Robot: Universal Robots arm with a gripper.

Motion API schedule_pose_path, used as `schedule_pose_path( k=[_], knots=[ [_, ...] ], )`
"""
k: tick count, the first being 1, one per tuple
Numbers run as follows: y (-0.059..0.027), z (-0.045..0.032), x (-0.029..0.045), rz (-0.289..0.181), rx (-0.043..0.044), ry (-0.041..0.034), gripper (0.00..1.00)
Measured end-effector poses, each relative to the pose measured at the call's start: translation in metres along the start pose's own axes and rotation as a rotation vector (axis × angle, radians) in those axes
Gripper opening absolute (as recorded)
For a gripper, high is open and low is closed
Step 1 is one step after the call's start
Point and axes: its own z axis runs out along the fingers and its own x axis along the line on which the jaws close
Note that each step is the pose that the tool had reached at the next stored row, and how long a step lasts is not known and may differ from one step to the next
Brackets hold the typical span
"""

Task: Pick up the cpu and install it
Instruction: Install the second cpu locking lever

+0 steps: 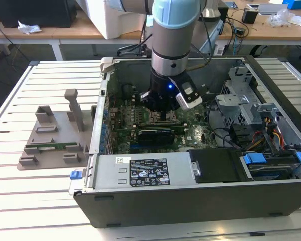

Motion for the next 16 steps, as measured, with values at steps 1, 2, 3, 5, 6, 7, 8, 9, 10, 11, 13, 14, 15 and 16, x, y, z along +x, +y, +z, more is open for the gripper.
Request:
schedule_pose_path(
  k=[1, 2, 3, 5, 6, 7, 8, 9, 10, 11, 13, 14, 15, 16],
  knots=[
    [-0.0001, 0.0017, 0.002, -0.001, 0.0, 0.0, 0.11],
    [-0.0002, 0.0049, 0.0054, -0.002, -0.0001, 0.0002, 0.11],
    [-0.0009, 0.0095, 0.009, -0.009, -0.0001, 0.001, 0.11],
    [-0.0011, 0.0148, 0.0159, -0.026, -0.0021, 0.0027, 0.11],
    [-0.001, 0.0163, 0.0201, -0.031, -0.0038, 0.0031, 0.11],
    [-0.0009, 0.0174, 0.0223, -0.036, -0.005, 0.0035, 0.11],
    [-0.001, 0.018, 0.0232, -0.042, -0.0055, 0.004, 0.11],
    [-0.001, 0.0188, 0.0246, -0.049, -0.0062, 0.0048, 0.11],
    [-0.001, 0.0193, 0.0257, -0.053, -0.0065, 0.0053, 0.11],
    [-0.001, 0.0199, 0.0275, -0.059, -0.0071, 0.0057, 0.11],
    [0.0008, 0.0212, 0.0323, -0.063, -0.0077, 0.0062, 0.11],
    [0.0016, 0.0215, 0.0342, -0.063, -0.008, 0.0061, 0.11],
    [0.0025, 0.0218, 0.036, -0.064, -0.0081, 0.0062, 0.11],
    [0.0037, 0.0223, 0.0383, -0.064, -0.0083, 0.0062, 0.11]
  ],
)
